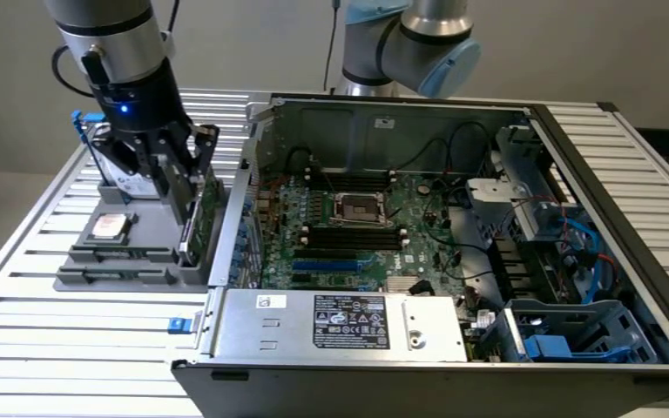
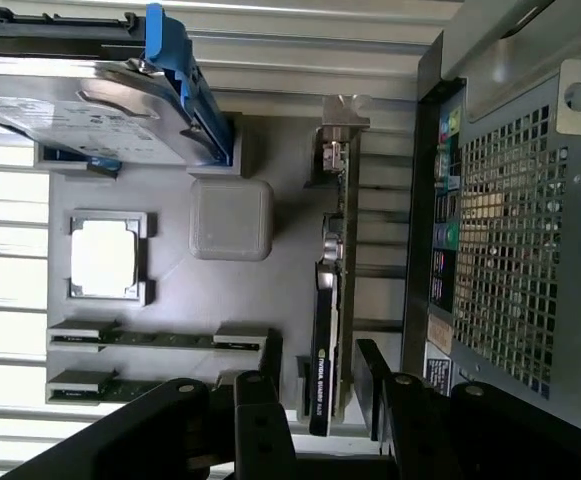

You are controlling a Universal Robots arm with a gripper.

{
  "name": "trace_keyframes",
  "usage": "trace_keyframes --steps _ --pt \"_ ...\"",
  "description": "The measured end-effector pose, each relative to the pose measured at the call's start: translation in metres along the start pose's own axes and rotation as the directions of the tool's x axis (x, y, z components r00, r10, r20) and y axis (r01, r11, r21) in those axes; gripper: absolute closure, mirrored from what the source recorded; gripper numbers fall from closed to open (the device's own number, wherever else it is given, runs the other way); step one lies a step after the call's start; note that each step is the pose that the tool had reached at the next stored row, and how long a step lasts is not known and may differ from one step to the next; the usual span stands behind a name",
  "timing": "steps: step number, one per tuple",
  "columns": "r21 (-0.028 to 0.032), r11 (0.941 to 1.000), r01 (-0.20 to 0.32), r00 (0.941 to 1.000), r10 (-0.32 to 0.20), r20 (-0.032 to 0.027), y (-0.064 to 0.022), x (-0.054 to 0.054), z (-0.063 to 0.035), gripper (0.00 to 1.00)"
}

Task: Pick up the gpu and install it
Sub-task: 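Pick up the gpu and move the gpu toward the slot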

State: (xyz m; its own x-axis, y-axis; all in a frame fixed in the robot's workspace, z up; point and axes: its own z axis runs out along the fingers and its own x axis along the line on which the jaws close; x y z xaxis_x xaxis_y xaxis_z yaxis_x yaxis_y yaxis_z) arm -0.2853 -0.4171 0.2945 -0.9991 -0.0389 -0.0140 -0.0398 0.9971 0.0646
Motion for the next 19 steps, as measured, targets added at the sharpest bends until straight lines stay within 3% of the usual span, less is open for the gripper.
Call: trace_keyframes --steps 5,19 --pt "0.0004 1.0000 0.001 1.0000 -0.001 0.0085 -0.0004 -0.001 0.0066 0.58" --pt "0.0009 1.0000 0.001 0.9998 -0.001 0.0204 -0.0020 -0.001 0.0313 0.58"
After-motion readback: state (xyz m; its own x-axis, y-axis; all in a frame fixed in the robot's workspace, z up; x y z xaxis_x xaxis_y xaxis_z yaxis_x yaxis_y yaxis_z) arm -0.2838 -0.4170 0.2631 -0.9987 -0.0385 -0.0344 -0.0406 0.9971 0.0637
